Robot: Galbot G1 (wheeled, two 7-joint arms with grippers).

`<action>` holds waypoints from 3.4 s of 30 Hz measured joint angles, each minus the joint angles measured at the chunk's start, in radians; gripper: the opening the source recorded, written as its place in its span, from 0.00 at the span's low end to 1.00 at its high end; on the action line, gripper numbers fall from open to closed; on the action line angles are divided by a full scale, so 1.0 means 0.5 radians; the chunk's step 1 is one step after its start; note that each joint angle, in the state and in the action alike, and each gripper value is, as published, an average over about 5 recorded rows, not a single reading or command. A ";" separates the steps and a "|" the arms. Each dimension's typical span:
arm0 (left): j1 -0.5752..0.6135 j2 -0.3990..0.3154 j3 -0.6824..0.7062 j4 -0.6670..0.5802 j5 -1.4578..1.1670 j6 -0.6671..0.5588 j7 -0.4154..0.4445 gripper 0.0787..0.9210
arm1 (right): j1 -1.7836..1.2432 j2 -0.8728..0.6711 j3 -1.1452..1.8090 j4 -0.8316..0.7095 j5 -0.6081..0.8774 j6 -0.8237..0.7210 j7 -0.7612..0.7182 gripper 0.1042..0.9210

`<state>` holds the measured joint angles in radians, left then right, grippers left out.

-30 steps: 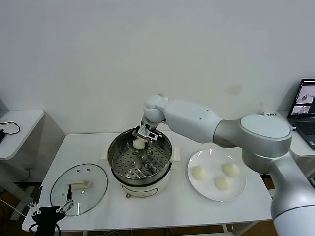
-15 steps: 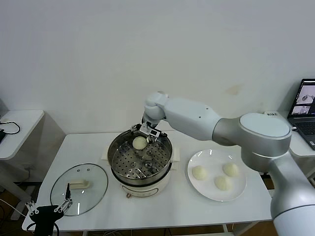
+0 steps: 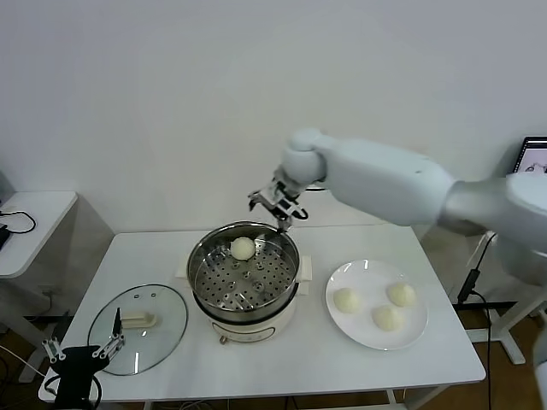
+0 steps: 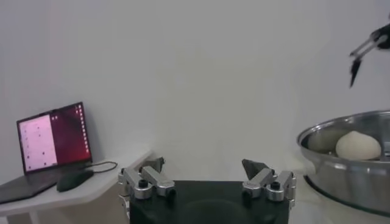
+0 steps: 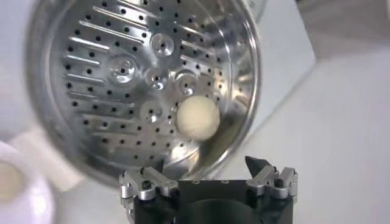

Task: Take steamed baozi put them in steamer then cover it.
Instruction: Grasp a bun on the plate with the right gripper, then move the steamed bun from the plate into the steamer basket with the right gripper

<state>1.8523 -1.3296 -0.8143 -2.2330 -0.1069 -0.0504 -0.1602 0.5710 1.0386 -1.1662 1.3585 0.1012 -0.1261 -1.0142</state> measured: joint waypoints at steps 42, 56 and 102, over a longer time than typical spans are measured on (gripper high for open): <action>-0.068 0.040 -0.059 0.032 0.036 0.129 0.019 0.88 | -1.067 -0.545 0.502 0.036 -0.360 -0.347 0.008 0.88; -0.083 0.037 -0.059 0.042 0.040 0.132 0.022 0.88 | -1.208 -0.385 0.582 -0.167 -0.423 -0.343 0.048 0.85; -0.102 0.064 -0.040 0.001 0.034 0.141 0.020 0.88 | -0.191 -0.470 0.217 0.186 0.169 -0.556 -0.005 0.60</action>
<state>1.8012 -1.2975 -0.8342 -2.2324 -0.0899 0.0203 -0.1501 0.4754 0.8035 -1.0578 1.4515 0.1857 -0.4039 -1.0165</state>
